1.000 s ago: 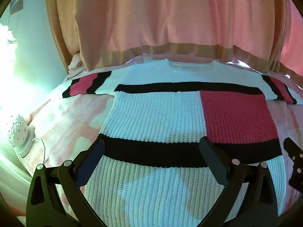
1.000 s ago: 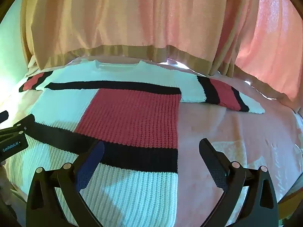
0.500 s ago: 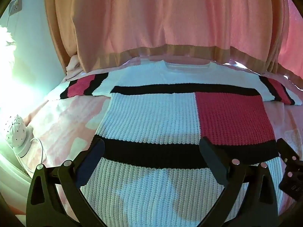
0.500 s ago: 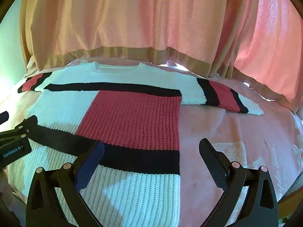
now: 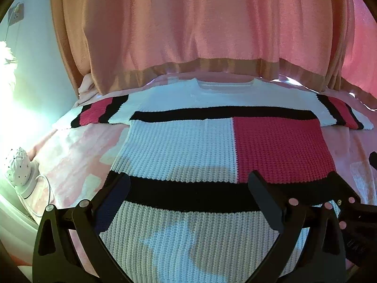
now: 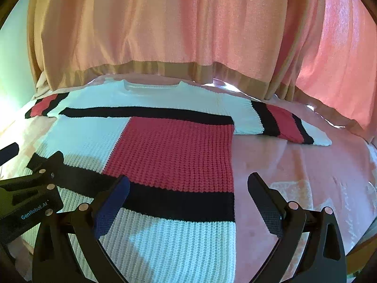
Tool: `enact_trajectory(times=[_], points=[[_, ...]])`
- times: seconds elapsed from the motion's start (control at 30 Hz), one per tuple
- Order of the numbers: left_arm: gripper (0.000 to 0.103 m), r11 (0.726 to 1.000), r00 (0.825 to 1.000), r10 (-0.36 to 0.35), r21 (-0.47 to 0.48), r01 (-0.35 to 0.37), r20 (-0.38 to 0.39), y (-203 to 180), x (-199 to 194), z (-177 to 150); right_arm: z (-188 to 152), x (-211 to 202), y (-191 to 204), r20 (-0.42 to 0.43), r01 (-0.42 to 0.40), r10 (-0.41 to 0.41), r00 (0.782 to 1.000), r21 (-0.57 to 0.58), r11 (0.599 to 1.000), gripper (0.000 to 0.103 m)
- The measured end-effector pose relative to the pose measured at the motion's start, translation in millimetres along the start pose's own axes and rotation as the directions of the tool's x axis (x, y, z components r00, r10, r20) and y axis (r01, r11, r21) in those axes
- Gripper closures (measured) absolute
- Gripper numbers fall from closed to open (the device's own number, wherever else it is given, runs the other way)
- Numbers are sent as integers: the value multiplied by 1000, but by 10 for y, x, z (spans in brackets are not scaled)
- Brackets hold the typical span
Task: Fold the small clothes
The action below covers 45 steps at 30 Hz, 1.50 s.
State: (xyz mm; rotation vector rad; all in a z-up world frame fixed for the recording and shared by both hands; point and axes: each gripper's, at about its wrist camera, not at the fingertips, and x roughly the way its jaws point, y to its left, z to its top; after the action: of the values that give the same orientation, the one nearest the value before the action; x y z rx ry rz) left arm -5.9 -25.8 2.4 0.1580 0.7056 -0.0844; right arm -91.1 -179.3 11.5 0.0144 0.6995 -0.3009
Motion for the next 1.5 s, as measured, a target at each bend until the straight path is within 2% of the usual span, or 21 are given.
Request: enact_trajectory(times=[0.5,1.5], points=[[5,1000,1000,-2,9,2,1,-91,-24,-11,-22,5,-16,0,-2,2,1000,14,1000,5],[5,1000,1000,4,6,-4,-5,-39,-2,3,-49,29,8,-1,-4,4,1000,12,1000,5]])
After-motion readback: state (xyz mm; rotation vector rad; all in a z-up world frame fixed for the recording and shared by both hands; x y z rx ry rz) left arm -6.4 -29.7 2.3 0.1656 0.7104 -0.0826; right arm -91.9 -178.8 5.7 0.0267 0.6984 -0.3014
